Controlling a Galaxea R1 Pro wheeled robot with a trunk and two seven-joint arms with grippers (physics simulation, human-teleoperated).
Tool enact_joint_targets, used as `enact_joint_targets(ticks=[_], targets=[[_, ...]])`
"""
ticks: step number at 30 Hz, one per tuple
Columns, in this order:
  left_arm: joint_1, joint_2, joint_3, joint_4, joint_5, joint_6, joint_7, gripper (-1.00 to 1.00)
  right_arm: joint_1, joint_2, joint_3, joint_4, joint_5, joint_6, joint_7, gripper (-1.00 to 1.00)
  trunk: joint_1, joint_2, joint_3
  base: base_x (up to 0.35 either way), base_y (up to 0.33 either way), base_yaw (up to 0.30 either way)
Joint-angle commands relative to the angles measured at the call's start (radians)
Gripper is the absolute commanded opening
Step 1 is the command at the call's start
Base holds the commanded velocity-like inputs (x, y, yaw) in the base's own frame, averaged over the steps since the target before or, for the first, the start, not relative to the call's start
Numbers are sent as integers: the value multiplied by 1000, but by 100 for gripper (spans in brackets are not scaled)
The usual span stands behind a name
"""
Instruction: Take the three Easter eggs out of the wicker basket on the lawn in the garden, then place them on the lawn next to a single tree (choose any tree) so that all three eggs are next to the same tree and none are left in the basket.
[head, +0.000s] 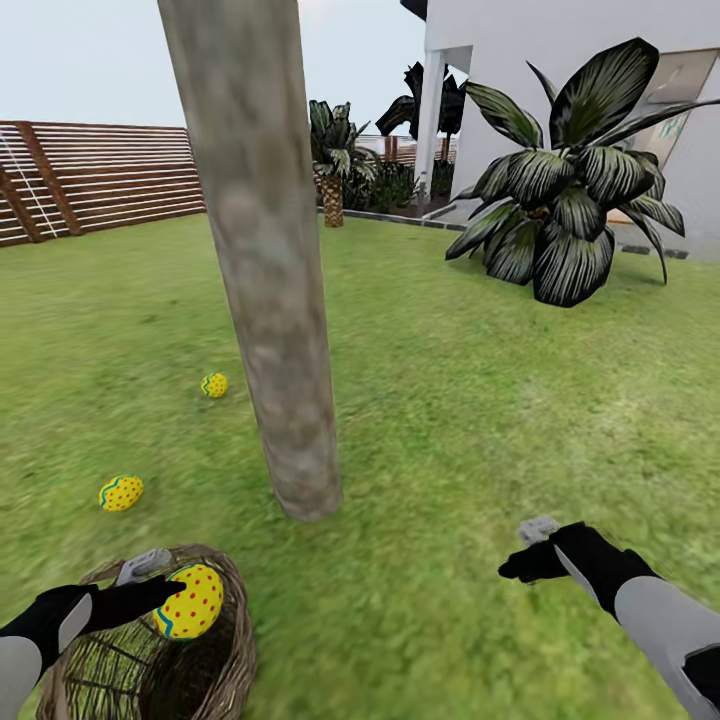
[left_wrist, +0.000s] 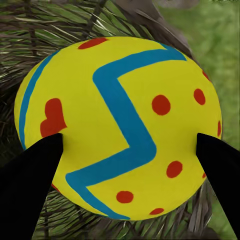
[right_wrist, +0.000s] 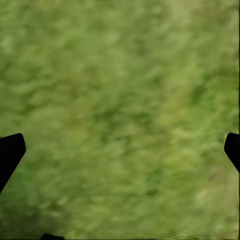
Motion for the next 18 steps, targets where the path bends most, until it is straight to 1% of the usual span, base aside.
enact_joint_targets(ticks=[1, 2, 3, 4, 5, 6, 7, 8, 9, 10, 12, 13, 15, 18], targets=[[0, 0, 7, -1, -2, 9, -4, -100, -1, 44, 4, 5, -3, 11, -164, 100, -4, 7, 2, 0, 0, 0], [0, 0, 7, -1, -2, 9, -4, -100, -1, 93, 1, 16, -11, 13, -399, 100, -8, 14, 6, 0, 0, 0], [0, 0, 7, -1, -2, 9, -4, -100, -1, 119, 0, 20, -27, 14, -528, 100, -12, 21, 9, 0, 0, 0], [0, 0, 7, -1, -2, 9, -4, -100, -1, 134, 0, 22, -53, 16, -597, 100, -16, 28, 12, 0, 0, 0], [0, 0, 7, -1, -2, 9, -4, -100, -1, 141, 0, 23, -85, 21, -634, 100, -19, 35, 15, 0, 0, 0], [0, 0, 7, -1, -2, 9, -4, -100, -1, 145, -1, 23, -121, 62, -659, 100, -23, 42, 18, 0, 0, 0], [0, 0, 7, -1, -2, 9, -4, -100, -1, 146, -1, 21, -140, 138, -667, 100, -27, 49, 21, 0, 0, 0], [0, 0, 7, -1, -2, 9, -4, -100, -1, 148, -2, 9, -161, 263, -670, 100, -31, 56, 24, 0, 0, 0], [0, 0, 7, -1, -2, 9, -4, -100, -1, 144, -1, -10, -185, 324, -668, 100, -35, 63, 27, 0, 0, 0], [0, 0, 7, -1, -2, 9, -4, -100, -1, 137, -2, -18, -200, 325, -667, 100, -39, 70, 31, 0, 0, 0], [0, 2, 8, -2, -3, 9, -4, -100, -1, 90, 0, -25, -247, 208, -667, 100, -46, 84, 37, 0, 0, 0], [0, 5, 8, -3, -3, 9, -4, -100, -1, 82, 1, -26, -260, 177, -667, 100, -50, 91, 40, 0, 0, 0], [0, 6, 8, -4, -3, 9, -4, -100, -1, 79, 3, -27, -271, 150, -667, 100, -58, 105, 46, 0, 0, 0], [0, 4, 7, -4, -3, 9, -5, -100, -1, 86, 6, -28, -274, 133, -667, 100, -69, 126, 56, 0, 0, 0]])
